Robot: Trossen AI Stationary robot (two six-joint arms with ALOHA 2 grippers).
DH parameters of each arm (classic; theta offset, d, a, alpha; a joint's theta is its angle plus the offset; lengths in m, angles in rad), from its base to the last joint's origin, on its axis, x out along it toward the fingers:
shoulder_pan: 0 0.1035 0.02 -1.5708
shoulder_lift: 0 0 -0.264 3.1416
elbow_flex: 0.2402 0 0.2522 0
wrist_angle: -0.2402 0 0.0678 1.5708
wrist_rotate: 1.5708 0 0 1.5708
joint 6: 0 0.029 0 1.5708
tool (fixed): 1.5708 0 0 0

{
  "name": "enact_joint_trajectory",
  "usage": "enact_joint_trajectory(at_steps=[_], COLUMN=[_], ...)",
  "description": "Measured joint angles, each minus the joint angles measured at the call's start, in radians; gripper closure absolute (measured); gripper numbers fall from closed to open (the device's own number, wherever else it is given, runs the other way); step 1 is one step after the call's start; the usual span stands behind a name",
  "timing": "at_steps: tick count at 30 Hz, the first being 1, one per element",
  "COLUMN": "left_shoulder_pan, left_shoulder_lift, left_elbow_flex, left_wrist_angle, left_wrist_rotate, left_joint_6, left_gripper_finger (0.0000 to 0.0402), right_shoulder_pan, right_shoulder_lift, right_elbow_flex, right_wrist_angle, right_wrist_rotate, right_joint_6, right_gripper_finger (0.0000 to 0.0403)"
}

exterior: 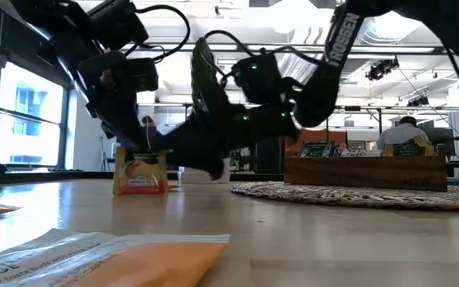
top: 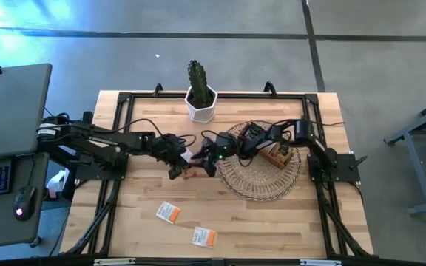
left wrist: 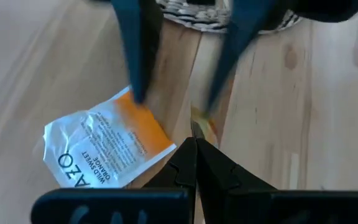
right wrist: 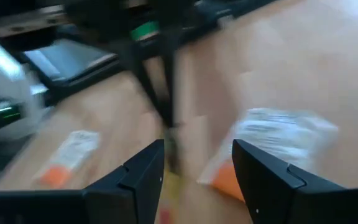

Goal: Pick & Place Tea
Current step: Put the orange tea bag into the right section of the wooden organizer

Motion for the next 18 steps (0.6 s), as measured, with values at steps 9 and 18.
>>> enact_joint_trajectory(at_steps=[9, 18], left_shoulder_pan=[0.001, 0.002], left_shoulder_lift=[0.003, 0.003], left_elbow_flex=[0.000, 0.000], left_wrist_angle=[0.006, 0.008], left_wrist_rotate=[-0.001, -0.004], left_joint_6=[0.028, 0.028], left_gripper_finger=[0.0401, 0.0401], right_shoulder_pan=[0.013, 0.006], right_shoulder_lift=[0.039, 0.038], right_elbow_flex=[0.104, 0.107], right_wrist_angle=[-0.125, -0.158], right_wrist_rotate=[-0.078, -0.118], right_joint_6=[-0.049, -0.065], right_gripper_finger=[0.0221, 0.0358])
